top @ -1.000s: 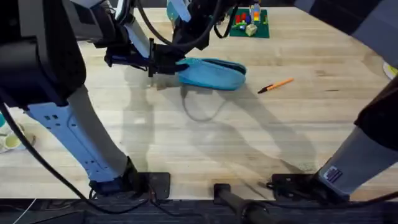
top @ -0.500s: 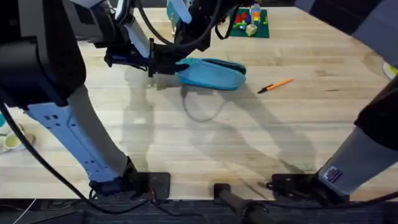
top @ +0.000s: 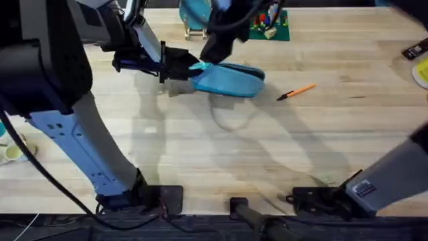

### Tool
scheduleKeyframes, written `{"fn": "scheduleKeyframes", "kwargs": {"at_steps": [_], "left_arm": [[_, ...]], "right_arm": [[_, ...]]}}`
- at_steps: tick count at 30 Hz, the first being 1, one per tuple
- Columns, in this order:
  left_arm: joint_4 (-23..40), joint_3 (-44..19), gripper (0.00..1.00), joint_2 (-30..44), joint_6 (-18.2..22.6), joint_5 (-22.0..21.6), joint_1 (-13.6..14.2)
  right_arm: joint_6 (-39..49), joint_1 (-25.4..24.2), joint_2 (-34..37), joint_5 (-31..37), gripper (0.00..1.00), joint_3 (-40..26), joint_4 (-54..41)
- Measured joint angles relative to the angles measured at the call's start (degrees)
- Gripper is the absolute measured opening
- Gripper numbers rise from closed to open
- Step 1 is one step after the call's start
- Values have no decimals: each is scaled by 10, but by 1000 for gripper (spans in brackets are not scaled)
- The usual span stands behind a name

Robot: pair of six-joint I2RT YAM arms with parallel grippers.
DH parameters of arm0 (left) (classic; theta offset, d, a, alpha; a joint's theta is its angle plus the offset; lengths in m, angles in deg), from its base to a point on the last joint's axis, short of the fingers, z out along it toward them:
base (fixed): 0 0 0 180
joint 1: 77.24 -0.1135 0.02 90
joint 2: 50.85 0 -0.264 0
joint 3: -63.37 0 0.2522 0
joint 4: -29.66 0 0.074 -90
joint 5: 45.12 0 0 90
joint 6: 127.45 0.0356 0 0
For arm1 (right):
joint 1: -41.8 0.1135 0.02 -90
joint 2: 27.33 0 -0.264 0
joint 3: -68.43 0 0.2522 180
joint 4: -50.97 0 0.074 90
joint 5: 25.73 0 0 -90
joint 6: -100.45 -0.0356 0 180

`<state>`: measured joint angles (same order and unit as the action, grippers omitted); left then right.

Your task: Unzip the bag, pick up the pens from the table one at a time and place them inside, then zip the bag closed.

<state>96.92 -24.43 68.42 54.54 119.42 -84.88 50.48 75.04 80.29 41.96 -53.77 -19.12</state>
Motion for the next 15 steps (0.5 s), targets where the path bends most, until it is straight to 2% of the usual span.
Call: {"fn": "scheduleKeyframes", "kwargs": {"at_steps": [1,2,3,8,15], "left_arm": [[0,0,42,0,0,0,0],[0,0,42,0,0,0,0],[0,0,42,0,0,0,0],[0,0,42,0,0,0,0],[0,0,42,0,0,0,0]], "right_arm": [[0,-5,-14,0,876,0,-1],[2,-9,-25,0,964,0,-1],[1,-12,-35,0,986,0,-2],[1,-19,-72,1,996,12,-2],[0,-43,-116,39,997,88,19]]}}
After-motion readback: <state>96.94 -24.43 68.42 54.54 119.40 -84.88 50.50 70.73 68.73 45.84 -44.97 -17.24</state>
